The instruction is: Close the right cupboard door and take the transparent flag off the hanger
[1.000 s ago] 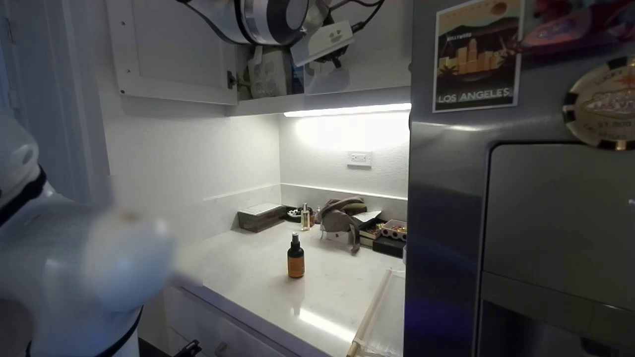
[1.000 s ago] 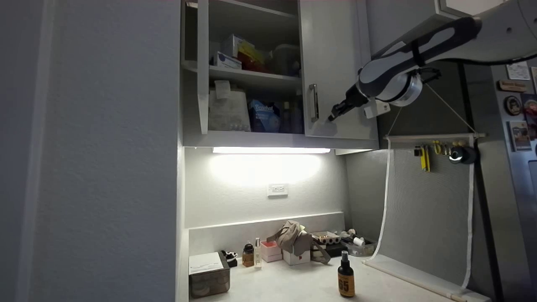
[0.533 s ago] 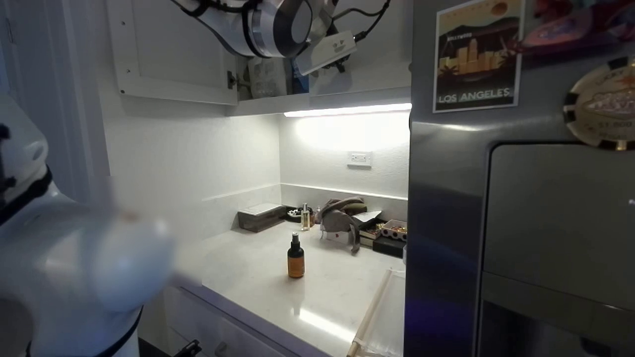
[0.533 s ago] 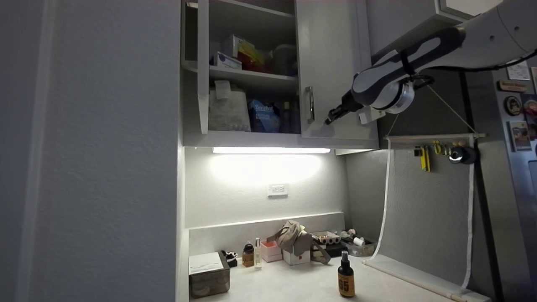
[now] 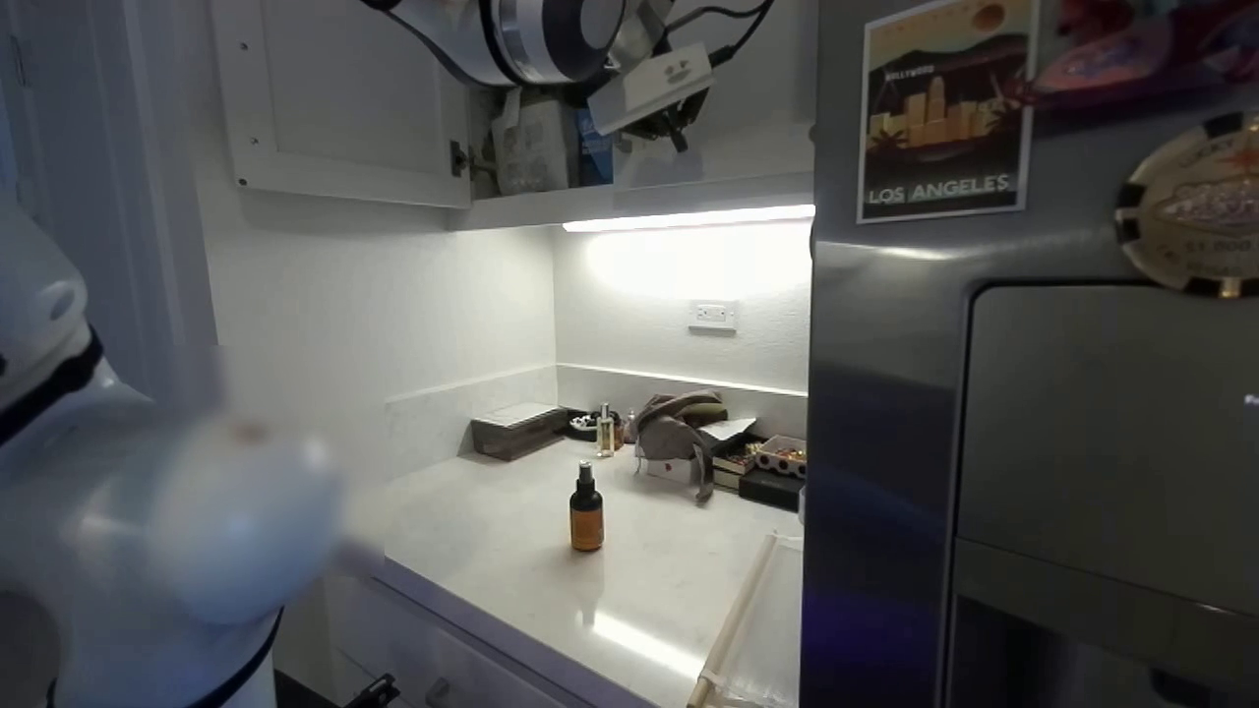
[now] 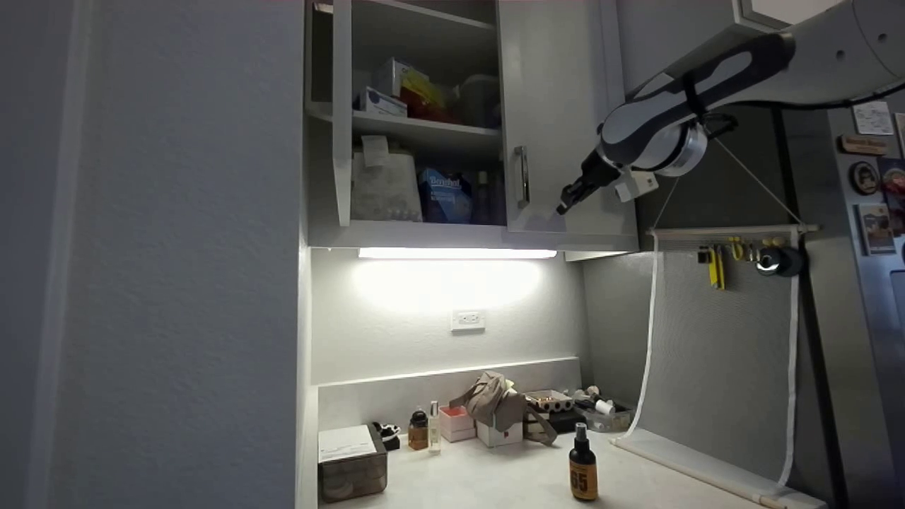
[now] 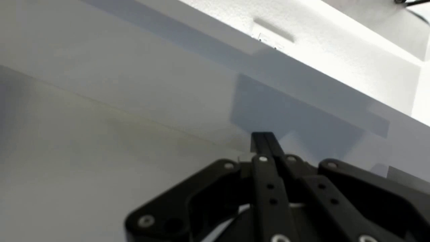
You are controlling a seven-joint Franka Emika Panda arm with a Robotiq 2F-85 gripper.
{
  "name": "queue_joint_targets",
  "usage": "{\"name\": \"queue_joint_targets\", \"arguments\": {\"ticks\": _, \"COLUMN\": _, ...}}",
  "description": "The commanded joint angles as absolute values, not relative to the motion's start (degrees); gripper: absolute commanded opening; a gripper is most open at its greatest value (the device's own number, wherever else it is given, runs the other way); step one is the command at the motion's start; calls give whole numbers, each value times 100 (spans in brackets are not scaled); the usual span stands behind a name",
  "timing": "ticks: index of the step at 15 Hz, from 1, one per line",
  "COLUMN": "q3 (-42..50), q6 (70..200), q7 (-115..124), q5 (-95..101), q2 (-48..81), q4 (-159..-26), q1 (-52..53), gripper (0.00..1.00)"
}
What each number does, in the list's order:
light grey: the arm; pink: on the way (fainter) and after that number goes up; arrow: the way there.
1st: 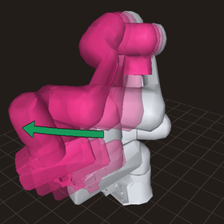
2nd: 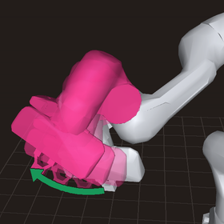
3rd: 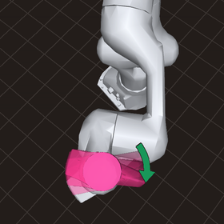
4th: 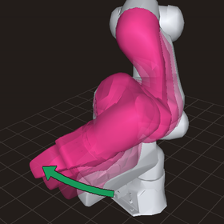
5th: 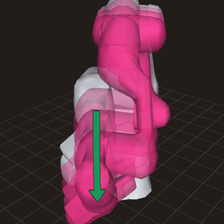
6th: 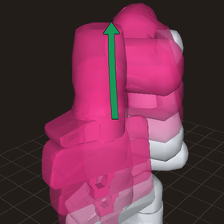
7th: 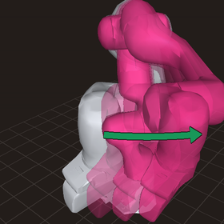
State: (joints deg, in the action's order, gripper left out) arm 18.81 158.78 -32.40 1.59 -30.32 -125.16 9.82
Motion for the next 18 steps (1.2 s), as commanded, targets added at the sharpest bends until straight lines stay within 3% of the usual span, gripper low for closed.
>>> {"name": "queue_joint_targets", "arguments": {"ticks": 1, "q3": 1532, "q6": 14355, "q7": -3170, "q5": 416, "q2": -3102, "q4": -11933, "q1": 586, "gripper": 0}}
{"name": "queue_joint_targets", "arguments": {"ticks": 18, "q3": -219, "q6": 9201, "q7": -2537, "q5": 3013, "q2": -1947, "q4": -8885, "q1": -117, "gripper": 0}}
